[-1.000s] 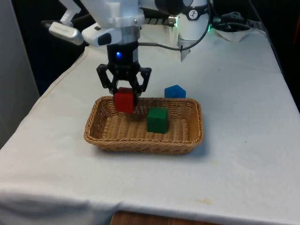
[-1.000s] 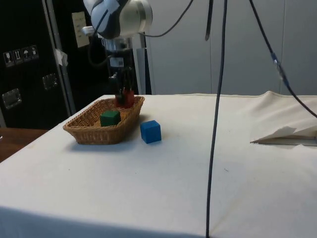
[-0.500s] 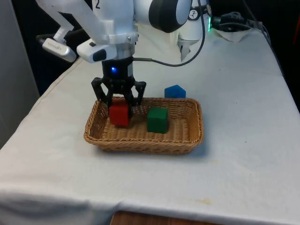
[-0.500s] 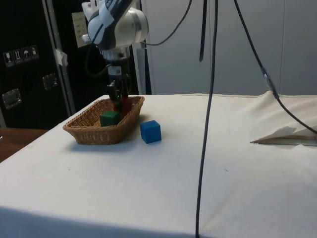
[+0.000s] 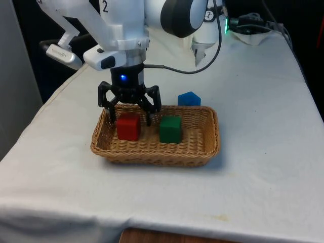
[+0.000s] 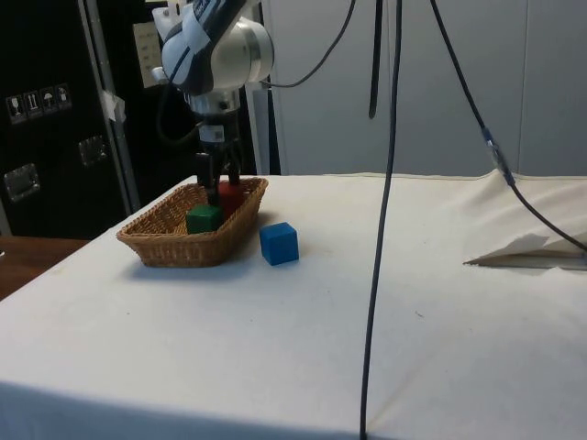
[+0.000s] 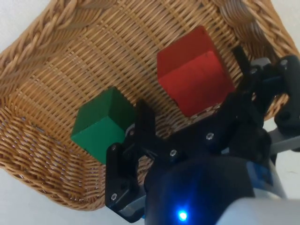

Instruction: Pick up exactly two blocks and place them into the basket.

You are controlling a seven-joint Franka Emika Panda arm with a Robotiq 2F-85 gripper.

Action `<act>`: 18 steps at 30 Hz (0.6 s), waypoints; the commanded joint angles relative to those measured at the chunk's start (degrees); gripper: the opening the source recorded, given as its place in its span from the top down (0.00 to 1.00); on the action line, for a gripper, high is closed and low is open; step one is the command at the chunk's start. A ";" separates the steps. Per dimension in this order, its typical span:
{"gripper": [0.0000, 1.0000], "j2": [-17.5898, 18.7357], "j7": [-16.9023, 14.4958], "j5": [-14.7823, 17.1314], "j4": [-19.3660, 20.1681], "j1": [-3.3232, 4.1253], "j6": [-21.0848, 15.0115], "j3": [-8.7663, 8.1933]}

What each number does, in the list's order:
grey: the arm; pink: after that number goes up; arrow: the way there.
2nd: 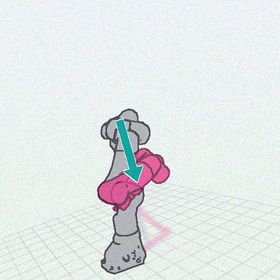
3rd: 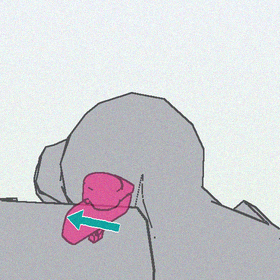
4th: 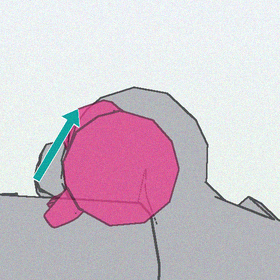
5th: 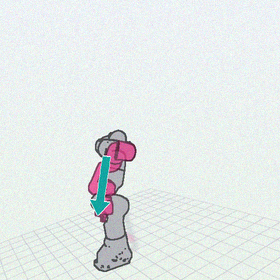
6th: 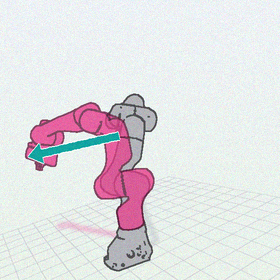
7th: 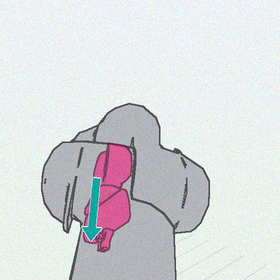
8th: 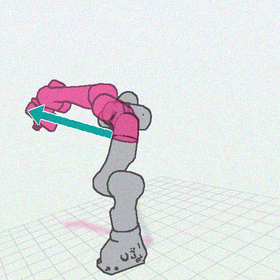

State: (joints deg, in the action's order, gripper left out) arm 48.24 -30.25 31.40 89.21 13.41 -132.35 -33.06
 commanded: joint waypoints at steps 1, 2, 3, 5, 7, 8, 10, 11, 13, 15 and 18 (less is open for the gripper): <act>0.00 0.29 -0.23 0.29 -0.52 -0.46 0.17 0.34; 0.00 0.29 -0.23 0.29 -0.52 -0.46 0.17 0.34; 0.00 0.29 -0.29 0.29 -0.52 -0.46 0.17 0.34; 0.00 -0.46 0.29 -0.34 -0.17 0.46 0.63 -0.17; 0.00 -0.06 0.00 0.00 -0.34 0.17 0.29 0.00; 0.00 -1.32 0.86 -1.20 -0.06 1.49 1.60 -0.74; 0.00 -1.95 1.38 -2.06 0.06 2.01 2.18 -0.86; 0.00 -2.23 1.72 -2.69 0.11 2.12 2.46 -0.86; 0.00 -3.04 2.41 -3.84 0.11 2.58 3.15 -0.80; 0.00 -3.61 2.81 -4.70 0.17 2.86 3.61 -0.74; 0.00 -4.58 3.55 -6.07 0.11 3.55 4.58 -0.80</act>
State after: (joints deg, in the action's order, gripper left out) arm 44.00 -27.10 25.78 88.98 16.39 -128.06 -33.35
